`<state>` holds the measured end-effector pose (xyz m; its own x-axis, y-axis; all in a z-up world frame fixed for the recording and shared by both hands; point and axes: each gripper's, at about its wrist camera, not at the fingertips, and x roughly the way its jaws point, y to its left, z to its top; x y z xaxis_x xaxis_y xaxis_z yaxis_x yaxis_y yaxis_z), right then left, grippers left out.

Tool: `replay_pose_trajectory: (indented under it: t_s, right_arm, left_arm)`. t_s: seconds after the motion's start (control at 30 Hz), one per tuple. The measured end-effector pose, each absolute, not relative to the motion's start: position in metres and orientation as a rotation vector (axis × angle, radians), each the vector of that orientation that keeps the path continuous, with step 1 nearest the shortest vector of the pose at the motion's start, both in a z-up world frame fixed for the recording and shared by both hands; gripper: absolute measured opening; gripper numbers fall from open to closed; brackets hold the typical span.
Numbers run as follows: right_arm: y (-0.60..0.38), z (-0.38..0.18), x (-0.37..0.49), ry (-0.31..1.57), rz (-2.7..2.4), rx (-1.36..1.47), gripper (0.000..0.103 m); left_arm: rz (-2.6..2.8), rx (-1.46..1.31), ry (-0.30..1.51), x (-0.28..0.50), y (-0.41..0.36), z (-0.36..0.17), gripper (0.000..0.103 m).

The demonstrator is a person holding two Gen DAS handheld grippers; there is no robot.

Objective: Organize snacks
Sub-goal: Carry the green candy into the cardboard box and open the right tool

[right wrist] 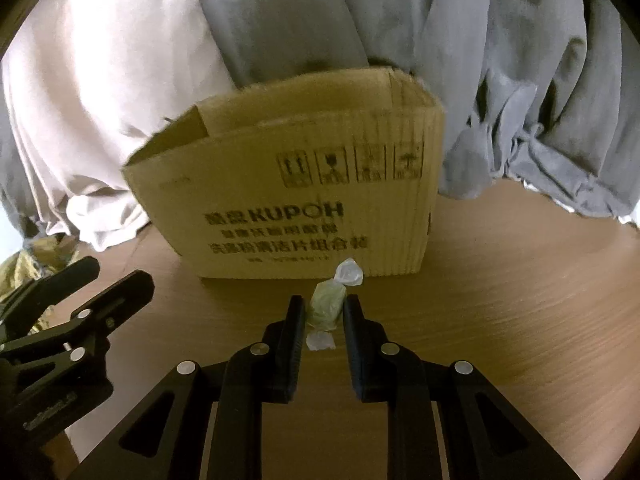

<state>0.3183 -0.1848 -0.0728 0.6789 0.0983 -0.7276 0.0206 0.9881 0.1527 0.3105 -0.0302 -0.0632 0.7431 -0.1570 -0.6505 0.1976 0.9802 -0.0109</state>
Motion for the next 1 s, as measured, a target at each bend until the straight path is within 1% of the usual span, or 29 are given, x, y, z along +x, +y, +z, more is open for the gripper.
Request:
replay_pose_trajectory:
  t_s: [0.53, 1.0]
  right_arm:
    - [-0.183, -0.008, 0.289, 0.658, 0.088, 0.155, 0.021]
    - [-0.183, 0.037, 0.305, 0.523, 0.107, 0.119, 0.021]
  left_arm:
    - [-0.170, 0.046, 0.561, 0.282, -0.022, -0.004, 0.073]
    - [-0.167, 0.078, 0.455, 0.297, -0.022, 0.036, 0.074]
